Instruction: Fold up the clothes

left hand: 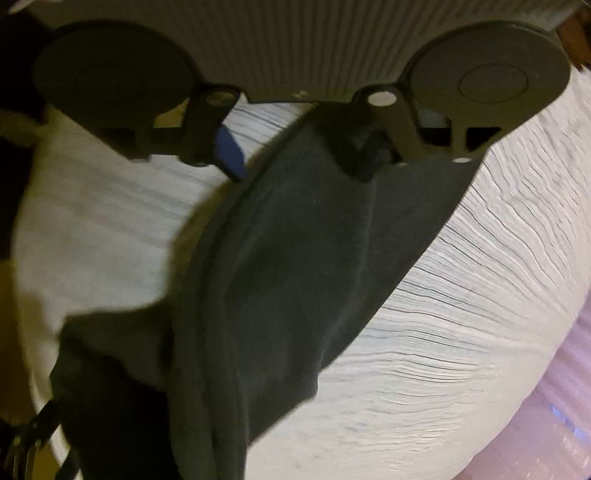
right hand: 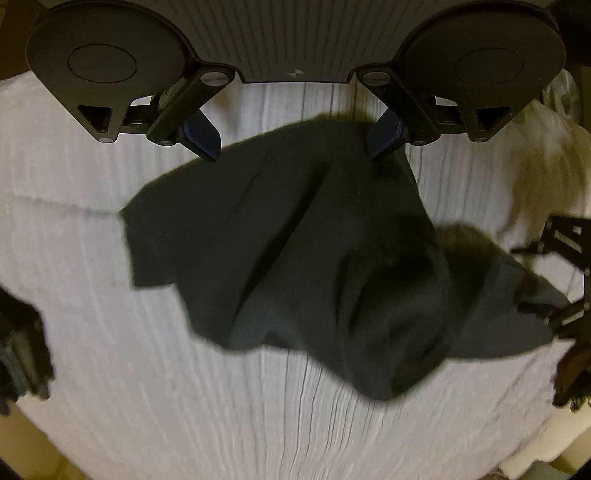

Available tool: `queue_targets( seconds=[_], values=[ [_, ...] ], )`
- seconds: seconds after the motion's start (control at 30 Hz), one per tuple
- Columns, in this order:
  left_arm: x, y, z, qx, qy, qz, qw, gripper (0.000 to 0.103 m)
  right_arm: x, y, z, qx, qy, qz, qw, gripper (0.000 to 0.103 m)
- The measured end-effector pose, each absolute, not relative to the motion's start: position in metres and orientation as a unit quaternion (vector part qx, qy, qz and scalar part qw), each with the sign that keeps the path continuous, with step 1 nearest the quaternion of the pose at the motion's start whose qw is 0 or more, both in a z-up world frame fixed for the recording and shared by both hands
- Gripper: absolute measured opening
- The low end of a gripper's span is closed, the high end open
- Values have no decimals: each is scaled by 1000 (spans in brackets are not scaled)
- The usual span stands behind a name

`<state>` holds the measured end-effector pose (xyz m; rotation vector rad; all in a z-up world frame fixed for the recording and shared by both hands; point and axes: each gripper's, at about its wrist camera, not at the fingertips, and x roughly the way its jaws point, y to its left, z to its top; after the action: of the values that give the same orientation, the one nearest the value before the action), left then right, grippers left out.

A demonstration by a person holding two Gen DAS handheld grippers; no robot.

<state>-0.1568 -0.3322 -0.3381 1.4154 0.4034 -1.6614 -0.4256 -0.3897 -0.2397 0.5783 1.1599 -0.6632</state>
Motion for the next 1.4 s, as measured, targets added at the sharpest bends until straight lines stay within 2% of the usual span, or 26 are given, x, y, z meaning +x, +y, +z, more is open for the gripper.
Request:
queue_targets(
  seconds=[0.03, 0.07, 0.1, 0.13, 0.23, 0.37, 0.5, 0.63, 0.8, 0.87, 0.93, 1.0, 1.17, 1.3, 1.4],
  values=[
    [-157, -335, -341, 576, 163, -668, 443, 34, -425, -392, -245, 267, 528, -300, 748, 89],
    [-156, -338, -342, 576, 168, -666, 443, 26, -424, -395, -250, 269, 527, -296, 750, 89],
    [-156, -340, -340, 576, 173, -665, 443, 12, -424, -399, -253, 267, 525, -289, 755, 88],
    [-156, -340, -332, 576, 172, -663, 446, 9, -422, -402, -254, 264, 526, -276, 759, 88],
    [-149, -337, -300, 572, 157, -652, 472, 7, -439, -421, -242, 284, 537, -209, 767, 88],
    [-113, -329, -244, 568, 161, -592, 548, 6, -487, -460, -201, 291, 511, -179, 789, 88],
    [-89, -306, -224, 599, 184, -526, 575, 5, -514, -511, -193, 237, 514, -206, 798, 88],
    [-87, -268, -232, 631, 232, -491, 554, 5, -517, -551, -217, 193, 533, -181, 804, 88],
    [-106, -244, -252, 639, 251, -493, 534, 5, -486, -565, -256, 170, 562, -99, 803, 87],
    [-107, -245, -256, 633, 253, -497, 537, 5, -474, -565, -268, 192, 578, -79, 789, 20],
    [-104, -252, -257, 624, 252, -497, 548, 5, -472, -568, -255, 182, 582, -74, 789, 15],
    [-96, -263, -248, 609, 241, -502, 566, 5, -477, -566, -229, 153, 574, -79, 801, 14],
    [-87, -296, -210, 555, 192, -539, 604, 6, -514, -575, -124, 47, 511, -170, 841, 13],
    [-118, -316, -192, 526, 160, -601, 580, 6, -566, -577, -53, -28, 454, -297, 840, 13],
    [-150, -317, -206, 532, 166, -636, 533, 6, -610, -576, -43, -10, 447, -358, 820, 14]
  ],
)
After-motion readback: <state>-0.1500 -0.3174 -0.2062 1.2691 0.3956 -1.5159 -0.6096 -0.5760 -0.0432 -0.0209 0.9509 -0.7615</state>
